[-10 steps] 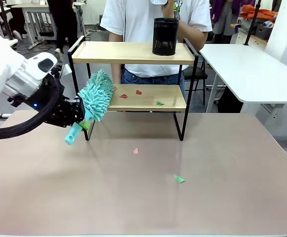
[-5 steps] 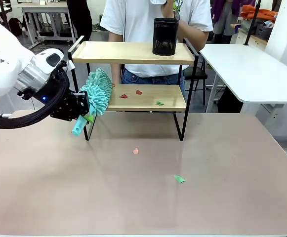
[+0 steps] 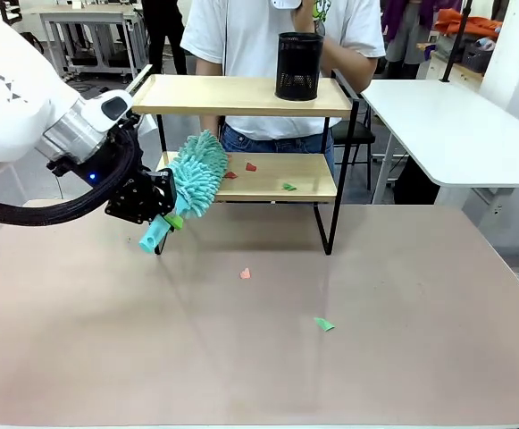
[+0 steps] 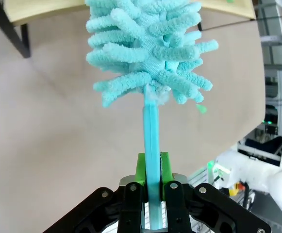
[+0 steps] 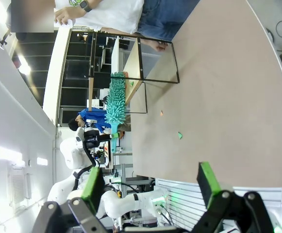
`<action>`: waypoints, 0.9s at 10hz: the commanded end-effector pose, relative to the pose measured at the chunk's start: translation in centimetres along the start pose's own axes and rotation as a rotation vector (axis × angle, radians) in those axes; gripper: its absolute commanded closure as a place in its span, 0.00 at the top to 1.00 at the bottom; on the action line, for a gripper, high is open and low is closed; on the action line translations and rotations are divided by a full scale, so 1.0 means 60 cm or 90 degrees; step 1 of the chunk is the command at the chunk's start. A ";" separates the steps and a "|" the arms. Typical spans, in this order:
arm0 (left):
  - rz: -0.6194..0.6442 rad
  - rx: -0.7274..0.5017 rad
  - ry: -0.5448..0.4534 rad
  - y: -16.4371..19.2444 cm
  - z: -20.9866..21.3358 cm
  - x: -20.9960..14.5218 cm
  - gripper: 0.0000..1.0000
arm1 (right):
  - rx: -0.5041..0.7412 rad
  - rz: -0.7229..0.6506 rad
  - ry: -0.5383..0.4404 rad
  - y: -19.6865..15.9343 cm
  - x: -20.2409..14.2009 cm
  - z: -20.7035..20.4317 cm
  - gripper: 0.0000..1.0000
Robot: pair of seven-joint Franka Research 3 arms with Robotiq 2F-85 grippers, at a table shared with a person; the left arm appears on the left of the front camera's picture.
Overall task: Clean the shelf.
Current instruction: Clean the remaining tier of the Shelf with the Duster once objects are removed.
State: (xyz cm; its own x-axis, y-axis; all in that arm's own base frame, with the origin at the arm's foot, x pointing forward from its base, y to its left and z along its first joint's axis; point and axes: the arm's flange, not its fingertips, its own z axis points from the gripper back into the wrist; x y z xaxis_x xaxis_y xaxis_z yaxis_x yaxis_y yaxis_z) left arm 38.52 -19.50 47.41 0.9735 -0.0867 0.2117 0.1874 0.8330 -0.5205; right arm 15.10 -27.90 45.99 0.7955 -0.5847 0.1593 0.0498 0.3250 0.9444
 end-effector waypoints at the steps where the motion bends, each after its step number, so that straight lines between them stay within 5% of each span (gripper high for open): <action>1: -0.065 -0.021 0.041 -0.005 -0.004 0.014 0.00 | 0.013 0.018 -0.007 0.003 0.002 0.000 1.00; 7: -0.392 -0.096 0.282 -0.051 -0.006 -0.035 0.00 | 0.013 0.018 -0.007 0.003 0.002 0.000 1.00; 9: -0.442 -0.105 0.335 -0.042 0.006 -0.044 0.00 | 0.013 0.018 -0.007 0.003 0.002 0.000 1.00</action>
State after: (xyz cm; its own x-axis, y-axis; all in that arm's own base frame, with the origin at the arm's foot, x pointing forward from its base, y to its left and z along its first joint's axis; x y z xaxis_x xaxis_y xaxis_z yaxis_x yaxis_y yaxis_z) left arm 34.51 -22.45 47.62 0.6077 -0.7829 0.1333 0.7055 0.4551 -0.5433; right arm 15.10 -27.90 45.99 0.7955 -0.5846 0.1594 0.0496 0.3250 0.9444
